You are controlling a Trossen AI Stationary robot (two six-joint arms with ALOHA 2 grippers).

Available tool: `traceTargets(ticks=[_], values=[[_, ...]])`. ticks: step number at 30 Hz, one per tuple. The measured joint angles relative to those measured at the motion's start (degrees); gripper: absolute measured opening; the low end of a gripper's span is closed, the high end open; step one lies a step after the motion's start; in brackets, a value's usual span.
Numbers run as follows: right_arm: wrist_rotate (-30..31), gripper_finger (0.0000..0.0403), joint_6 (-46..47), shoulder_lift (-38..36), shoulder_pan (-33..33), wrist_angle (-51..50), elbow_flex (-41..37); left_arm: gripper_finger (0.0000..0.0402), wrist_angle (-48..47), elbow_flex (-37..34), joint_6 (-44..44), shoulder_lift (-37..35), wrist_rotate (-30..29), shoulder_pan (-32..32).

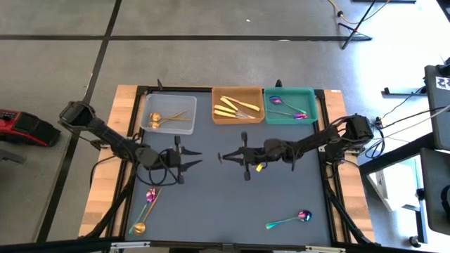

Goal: Sort silverware by color (type)
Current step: Put the gold spoon into the white bin

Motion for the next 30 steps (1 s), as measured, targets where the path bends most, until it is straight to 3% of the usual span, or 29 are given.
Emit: traceTargets(ticks=[4,15,25,30], values=[[0.0,0.0005,0.0,0.0,-1.6,-0.2,0.7,0.0113,0.6,0.0,1.2,0.2,2.1,4.0],[-1.5,0.0005,-3.1,2.4,-2.9,0.2,5.3,0.0113,-0.3,1.1,-0.7,0.2,22.0,15.4],[-1.5,0.0005,-7.2,6.4,-2.9,-0.2,11.4,0.0113,0.0,1.1,4.7,0.2,29.6,19.0],[-1.7,0.0005,-7.2,7.2,-2.9,-0.2,13.0,0.0113,1.0,1.2,5.4,0.2,28.5,19.0]])
